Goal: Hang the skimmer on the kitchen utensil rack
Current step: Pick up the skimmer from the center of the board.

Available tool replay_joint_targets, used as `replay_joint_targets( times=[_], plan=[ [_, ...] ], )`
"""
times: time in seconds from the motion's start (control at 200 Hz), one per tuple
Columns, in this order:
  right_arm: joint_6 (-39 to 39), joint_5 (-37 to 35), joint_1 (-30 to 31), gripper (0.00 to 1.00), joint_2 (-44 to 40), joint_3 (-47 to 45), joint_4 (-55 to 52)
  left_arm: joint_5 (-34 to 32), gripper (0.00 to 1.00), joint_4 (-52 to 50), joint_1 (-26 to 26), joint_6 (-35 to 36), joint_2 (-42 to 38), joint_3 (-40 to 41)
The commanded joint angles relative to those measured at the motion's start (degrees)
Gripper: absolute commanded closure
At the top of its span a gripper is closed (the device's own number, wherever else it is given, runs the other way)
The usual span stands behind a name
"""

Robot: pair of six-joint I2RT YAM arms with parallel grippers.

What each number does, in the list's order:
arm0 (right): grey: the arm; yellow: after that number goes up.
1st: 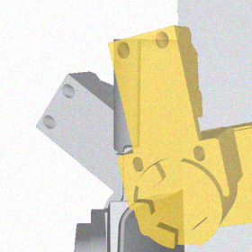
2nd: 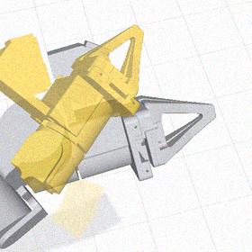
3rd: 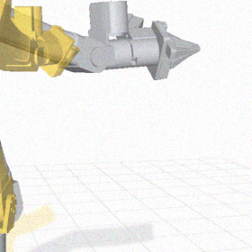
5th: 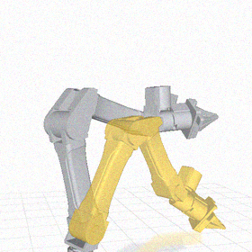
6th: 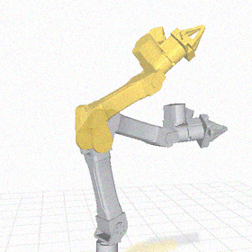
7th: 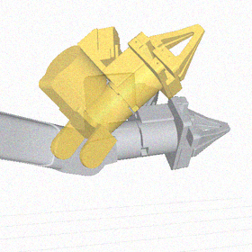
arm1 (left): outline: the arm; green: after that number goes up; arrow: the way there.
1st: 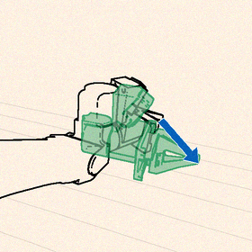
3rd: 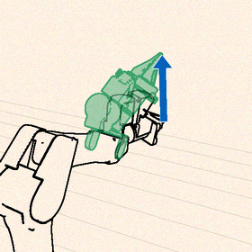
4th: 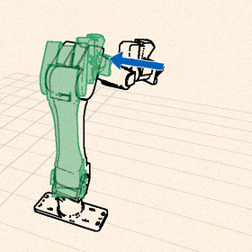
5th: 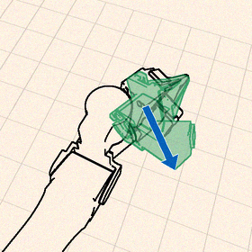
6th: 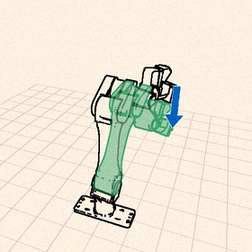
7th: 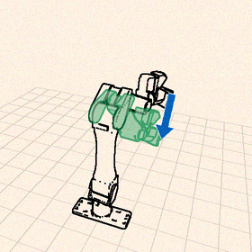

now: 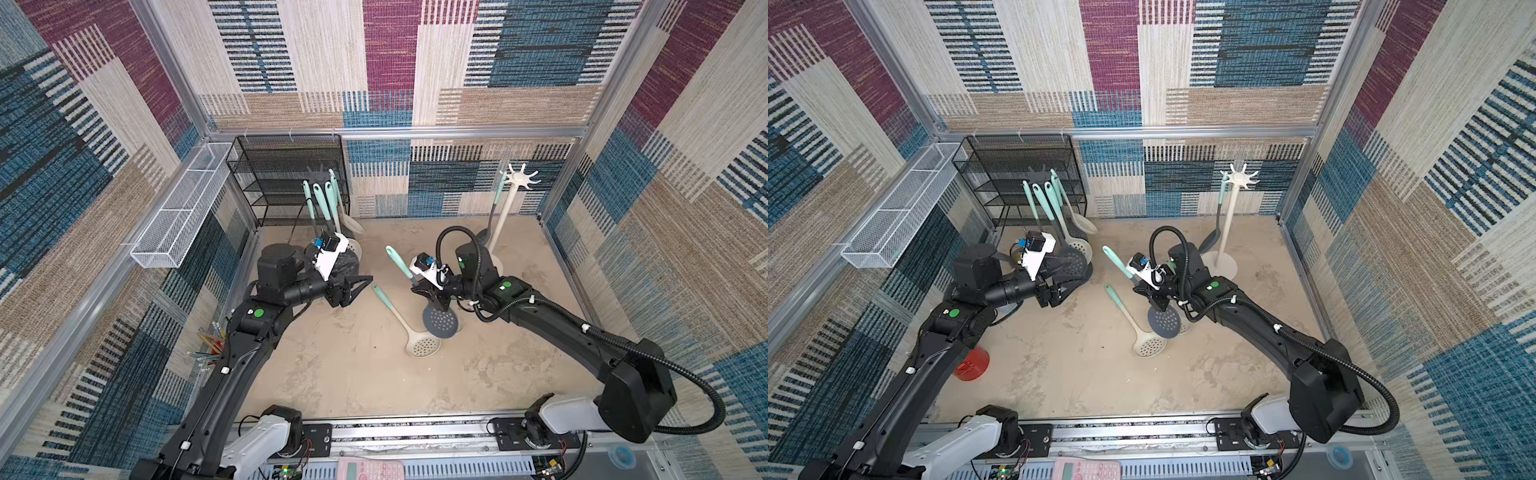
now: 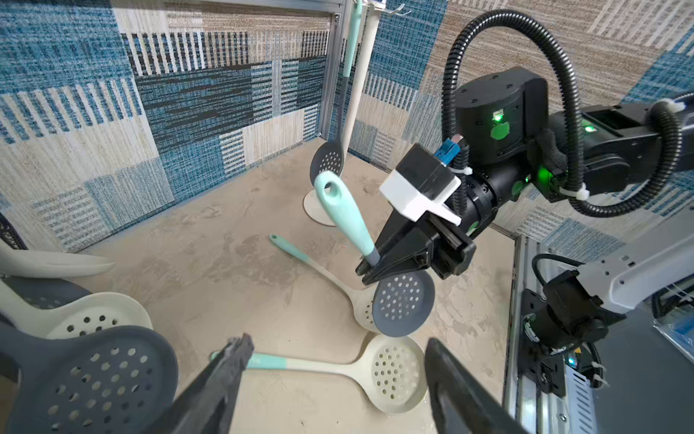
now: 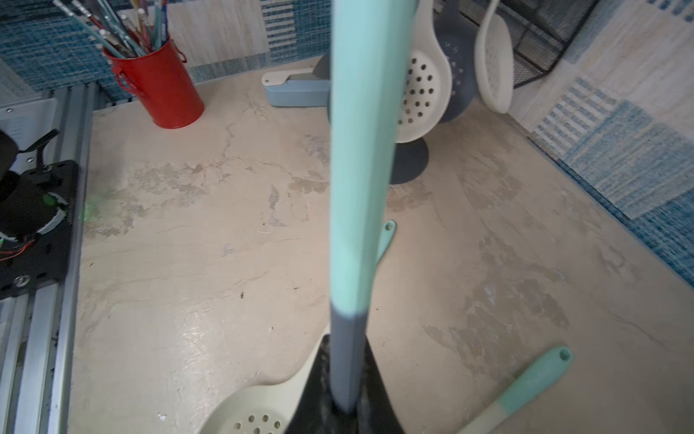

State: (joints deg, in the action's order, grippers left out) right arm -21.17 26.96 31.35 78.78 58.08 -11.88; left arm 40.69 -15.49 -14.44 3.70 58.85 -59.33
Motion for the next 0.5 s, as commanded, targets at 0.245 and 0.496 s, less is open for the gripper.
replay_joint_targets(
  times=[0.245,0.496],
  plan=[
    [13.4,-4.3,-9.4,1.0,-3.6,-7.0,24.9,-0.3,0.14,9.1,-0.2,-6.7,2.5,3.8],
    [18.8,-5.3,-14.3,1.0,-3.7,-7.5,29.9,2.4,0.01,14.1,-1.6,-11.0,3.7,5.6]
  ],
)
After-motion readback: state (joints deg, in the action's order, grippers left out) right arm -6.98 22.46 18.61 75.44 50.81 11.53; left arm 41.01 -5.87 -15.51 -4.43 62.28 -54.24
